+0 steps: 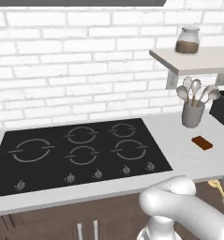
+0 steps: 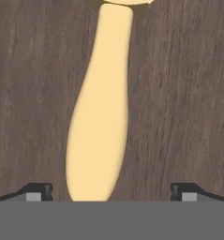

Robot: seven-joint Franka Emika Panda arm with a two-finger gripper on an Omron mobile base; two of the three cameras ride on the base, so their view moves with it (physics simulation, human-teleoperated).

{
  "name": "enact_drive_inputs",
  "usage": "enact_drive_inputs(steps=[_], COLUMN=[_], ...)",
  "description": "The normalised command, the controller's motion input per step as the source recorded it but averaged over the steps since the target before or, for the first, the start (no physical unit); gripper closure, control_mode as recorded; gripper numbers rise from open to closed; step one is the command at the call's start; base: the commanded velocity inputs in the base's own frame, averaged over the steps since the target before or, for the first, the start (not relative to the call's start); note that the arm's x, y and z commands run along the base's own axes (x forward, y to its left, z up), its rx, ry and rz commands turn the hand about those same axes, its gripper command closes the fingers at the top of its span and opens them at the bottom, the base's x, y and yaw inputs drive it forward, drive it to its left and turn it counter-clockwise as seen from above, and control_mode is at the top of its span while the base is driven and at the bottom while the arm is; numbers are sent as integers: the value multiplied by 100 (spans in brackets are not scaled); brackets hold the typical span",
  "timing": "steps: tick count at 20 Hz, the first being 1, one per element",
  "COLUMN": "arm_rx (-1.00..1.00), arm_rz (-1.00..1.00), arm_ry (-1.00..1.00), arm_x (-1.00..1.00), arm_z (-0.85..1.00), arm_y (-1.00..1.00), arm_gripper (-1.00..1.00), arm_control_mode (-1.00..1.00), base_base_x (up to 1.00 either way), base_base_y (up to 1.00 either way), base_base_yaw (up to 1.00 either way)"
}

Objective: Pick the pizza cutter from the drawer and place it on the counter.

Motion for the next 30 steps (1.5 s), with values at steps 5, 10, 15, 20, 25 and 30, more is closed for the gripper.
enact_drive_inputs(steps=[5,10,15,20,25,30], arm_rx=[0,0,0,0,0,0], arm_rz=[0,0,0,0,0,0], arm_ry=[-1,0,0,0,-1,0], arm_x=[0,0,0,0,0,0], arm_z=[-9,-14,-20,-13,-9,0], arm_y=[0,0,0,0,0,0], arm_gripper=[-100,-100,-100,-100,100,100], arm_control_mode=[-100,-100,-100,-100,-100,-100], base_base_x=[0,0,0,0,0,0], base_base_y=[0,0,0,0,0,0], base_base_yaw=[0,0,0,0,0,0])
